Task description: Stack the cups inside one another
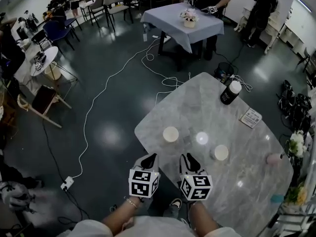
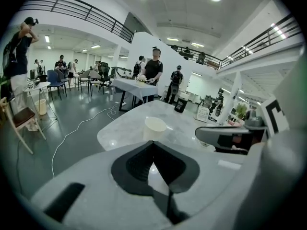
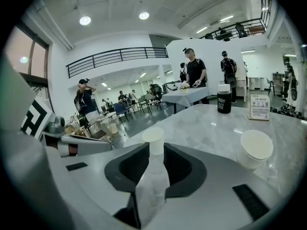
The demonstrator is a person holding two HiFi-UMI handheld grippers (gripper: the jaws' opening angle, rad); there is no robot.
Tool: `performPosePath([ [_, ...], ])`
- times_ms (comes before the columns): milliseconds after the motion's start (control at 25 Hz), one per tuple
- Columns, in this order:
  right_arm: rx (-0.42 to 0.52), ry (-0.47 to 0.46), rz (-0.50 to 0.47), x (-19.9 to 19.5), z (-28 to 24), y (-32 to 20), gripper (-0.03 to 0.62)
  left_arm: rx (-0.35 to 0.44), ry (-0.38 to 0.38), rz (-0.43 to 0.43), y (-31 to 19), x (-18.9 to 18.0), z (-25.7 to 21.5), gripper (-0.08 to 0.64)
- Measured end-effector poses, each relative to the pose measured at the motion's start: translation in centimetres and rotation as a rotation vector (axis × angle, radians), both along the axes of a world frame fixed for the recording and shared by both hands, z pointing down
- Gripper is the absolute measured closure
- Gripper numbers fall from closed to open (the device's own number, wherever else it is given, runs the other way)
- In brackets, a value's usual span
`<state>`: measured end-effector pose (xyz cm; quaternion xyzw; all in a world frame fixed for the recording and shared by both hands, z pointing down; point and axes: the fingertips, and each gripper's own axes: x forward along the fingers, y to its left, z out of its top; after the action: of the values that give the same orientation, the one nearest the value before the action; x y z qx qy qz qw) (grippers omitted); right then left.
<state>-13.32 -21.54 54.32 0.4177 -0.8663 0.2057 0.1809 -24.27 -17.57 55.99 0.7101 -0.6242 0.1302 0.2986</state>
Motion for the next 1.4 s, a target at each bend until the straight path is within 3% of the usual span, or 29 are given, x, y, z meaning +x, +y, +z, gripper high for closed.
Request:
performPosePath([
  [800, -0.104, 0.074, -0.103, -5.3, 5.9, -3.6, 0.396, -0.061, 0.047, -0.037, -1.1, -3.5, 3.6, 0.563],
  [1400, -0.117, 0.150, -0.150, -7.8, 8.9, -5.8, 0.362, -0.099, 0.067, -0.062, -1.8, -5.8, 5.6, 0.563],
])
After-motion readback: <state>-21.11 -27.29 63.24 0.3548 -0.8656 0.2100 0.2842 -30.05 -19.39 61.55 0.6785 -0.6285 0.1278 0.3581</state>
